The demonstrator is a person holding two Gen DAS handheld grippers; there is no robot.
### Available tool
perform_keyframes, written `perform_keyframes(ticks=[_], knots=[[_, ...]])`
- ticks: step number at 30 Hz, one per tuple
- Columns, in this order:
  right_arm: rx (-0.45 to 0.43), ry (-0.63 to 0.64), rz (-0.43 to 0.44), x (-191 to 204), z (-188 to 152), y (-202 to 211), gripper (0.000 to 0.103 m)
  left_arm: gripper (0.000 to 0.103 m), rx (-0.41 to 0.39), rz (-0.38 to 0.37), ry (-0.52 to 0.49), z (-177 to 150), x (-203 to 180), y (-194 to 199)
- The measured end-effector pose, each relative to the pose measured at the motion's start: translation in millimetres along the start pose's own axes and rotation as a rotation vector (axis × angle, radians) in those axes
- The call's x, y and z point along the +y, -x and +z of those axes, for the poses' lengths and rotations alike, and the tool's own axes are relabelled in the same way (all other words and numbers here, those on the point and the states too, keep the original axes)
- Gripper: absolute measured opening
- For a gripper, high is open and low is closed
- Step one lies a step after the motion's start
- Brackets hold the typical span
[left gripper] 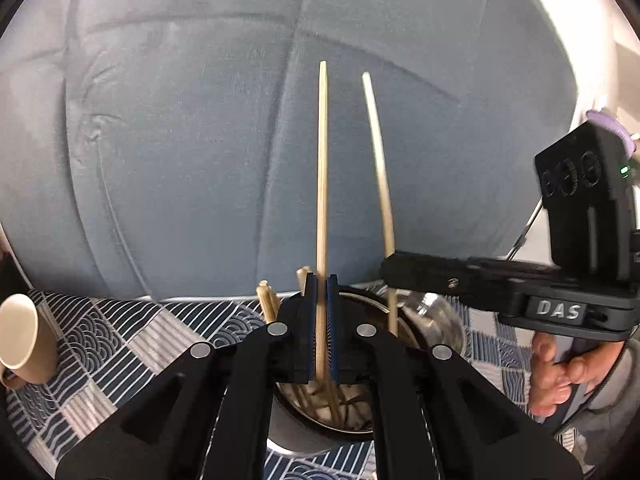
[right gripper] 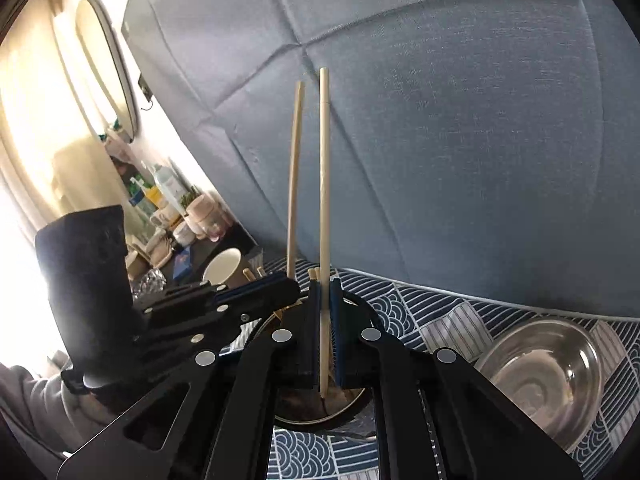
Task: Organize utensils
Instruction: 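Lower both chopsticks into the black holder and open both grippers, then move both open grippers back toward the last chopsticks on the cloth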
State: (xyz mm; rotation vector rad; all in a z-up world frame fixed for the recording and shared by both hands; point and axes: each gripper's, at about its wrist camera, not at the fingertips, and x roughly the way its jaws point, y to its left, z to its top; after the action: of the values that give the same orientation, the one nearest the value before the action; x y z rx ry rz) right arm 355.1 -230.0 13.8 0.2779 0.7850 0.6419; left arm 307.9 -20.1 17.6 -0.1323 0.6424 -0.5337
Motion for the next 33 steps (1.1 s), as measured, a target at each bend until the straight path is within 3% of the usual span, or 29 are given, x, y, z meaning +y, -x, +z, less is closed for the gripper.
perform_keyframes(ticks=[7, 12, 14, 16, 27, 30, 33], knots=[[-0.012, 0.0, 0.004, 0, -8, 2, 0.005, 0.005, -0.017, -0.014, -0.028, -18, -8, 6], [-0.012, -0.014, -0.001, -1, -13, 4, 0.008, 0.005, 0.01, 0.035, -0.068, -26, -9, 7], [-0.023, -0.019, 0.001, -2, -13, 7, 0.008, 0.01, 0.008, 0.048, -0.064, -26, -8, 11], [-0.035, -0.022, -0.008, -2, -11, 11, 0.008, 0.025, -0.002, 0.061, -0.054, -25, -5, 15], [-0.058, -0.029, -0.04, 0, -5, 31, 0.01, 0.035, 0.012, 0.118, -0.076, -25, -1, 38], [-0.062, -0.025, -0.06, 4, -5, 38, 0.025, 0.043, 0.009, 0.129, -0.066, -27, 2, 47], [-0.072, -0.016, -0.073, 10, -5, 45, 0.028, 0.045, 0.025, 0.155, -0.072, -30, 2, 52]])
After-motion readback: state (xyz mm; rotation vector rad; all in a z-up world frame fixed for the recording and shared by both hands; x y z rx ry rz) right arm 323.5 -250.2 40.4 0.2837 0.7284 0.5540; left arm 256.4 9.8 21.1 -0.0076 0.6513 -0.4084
